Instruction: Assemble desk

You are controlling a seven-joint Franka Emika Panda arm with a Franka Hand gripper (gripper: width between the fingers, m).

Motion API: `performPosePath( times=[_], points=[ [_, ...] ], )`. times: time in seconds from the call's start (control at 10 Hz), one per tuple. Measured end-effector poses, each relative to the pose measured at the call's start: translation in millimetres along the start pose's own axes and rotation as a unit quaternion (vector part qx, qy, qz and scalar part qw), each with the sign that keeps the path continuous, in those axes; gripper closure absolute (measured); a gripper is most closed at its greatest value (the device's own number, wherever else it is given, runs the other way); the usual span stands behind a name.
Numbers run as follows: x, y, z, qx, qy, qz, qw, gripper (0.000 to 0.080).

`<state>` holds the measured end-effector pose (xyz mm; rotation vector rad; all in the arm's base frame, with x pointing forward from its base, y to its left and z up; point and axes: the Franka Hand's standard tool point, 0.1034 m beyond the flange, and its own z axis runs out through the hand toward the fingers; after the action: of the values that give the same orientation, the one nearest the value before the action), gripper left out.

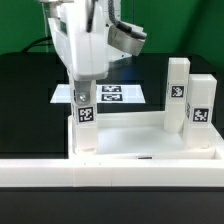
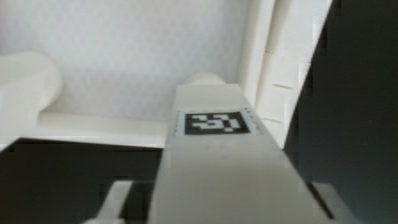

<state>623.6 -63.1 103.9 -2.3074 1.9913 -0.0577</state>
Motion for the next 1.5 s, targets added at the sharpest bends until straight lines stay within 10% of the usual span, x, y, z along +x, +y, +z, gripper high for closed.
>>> performPosePath(
  times=[0.3, 0.5, 1.0, 1.5],
  points=[
    [-0.6, 0.2, 0.5, 0.000, 0.000, 0.009, 1.000, 0.0460],
    [-0.8, 0.1, 0.5, 0.000, 0.000, -0.047, 0.999, 0.0176],
    [-4.9, -1.3, 1.2, 0.000, 0.005, -0.234, 0.972, 0.0150],
    [-2.0, -1.0, -0.2, -0.012, 0.012, -0.461, 0.887, 0.0150]
  ],
)
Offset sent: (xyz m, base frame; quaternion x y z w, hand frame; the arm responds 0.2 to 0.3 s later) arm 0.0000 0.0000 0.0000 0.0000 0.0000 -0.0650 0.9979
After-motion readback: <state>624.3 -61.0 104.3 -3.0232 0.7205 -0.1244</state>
